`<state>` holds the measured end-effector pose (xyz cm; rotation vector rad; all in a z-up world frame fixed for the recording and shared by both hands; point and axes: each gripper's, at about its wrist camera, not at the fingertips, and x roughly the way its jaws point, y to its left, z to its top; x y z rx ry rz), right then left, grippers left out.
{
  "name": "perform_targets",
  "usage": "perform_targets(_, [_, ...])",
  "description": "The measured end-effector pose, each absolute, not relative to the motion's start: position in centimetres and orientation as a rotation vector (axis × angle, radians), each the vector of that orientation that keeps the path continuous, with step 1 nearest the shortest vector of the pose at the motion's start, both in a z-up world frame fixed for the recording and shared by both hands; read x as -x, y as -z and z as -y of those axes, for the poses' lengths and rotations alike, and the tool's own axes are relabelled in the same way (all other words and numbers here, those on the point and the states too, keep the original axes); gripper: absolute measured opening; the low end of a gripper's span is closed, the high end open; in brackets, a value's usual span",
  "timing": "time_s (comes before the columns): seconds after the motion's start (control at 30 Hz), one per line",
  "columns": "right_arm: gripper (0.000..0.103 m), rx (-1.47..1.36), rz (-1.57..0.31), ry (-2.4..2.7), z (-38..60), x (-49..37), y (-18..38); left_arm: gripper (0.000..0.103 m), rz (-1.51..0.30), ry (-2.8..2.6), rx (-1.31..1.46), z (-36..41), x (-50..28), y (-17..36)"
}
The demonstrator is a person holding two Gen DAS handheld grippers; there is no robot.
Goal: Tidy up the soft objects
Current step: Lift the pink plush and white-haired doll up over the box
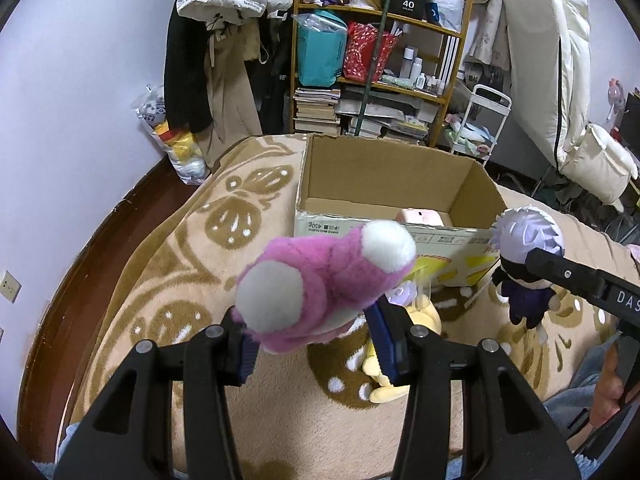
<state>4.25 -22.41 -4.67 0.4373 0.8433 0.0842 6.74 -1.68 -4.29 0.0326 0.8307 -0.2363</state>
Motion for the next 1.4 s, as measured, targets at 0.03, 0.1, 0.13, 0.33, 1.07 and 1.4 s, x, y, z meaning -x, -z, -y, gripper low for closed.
perform_targets(0.03, [0.051,-0.433,-0.837,-0.084,22.4,-4.2,4.6,0.047,-0.831,0.237,-0.033,1.7,-6.8,4.3])
perform_targets(0.1, [0.051,-0.422,-0.83,-0.083,22.4,-4.0,4.4,0.047,-0.83,0.235,-0.035,1.7,-6.7,4.3])
perform_targets(0.13, [0.051,-0.414,-0.823,-0.082,22.3,-3.9,4.3,0.047,-0.826,0.234,-0.037,1.7,-6.6,4.2])
perform_targets(0.33, [0.051,-0.372,-0.784,-0.077,21.9,-3.6,3.4,0.047,-0.784,0.232,-0.048,1.8,-6.3,3.5])
perform_targets(1.07, [0.051,-0.326,-0.549,-0.144,22.1,-6.4,-1.9,0.047,-0.489,0.281,-0.109,4.7,-8.5,-2.4])
perform_targets(1.4, [0.051,-0.318,-0.496,-0.179,23.1,-9.9,-2.1,0.047,-0.52,0.306,-0.151,7.1,-12.2,-0.9])
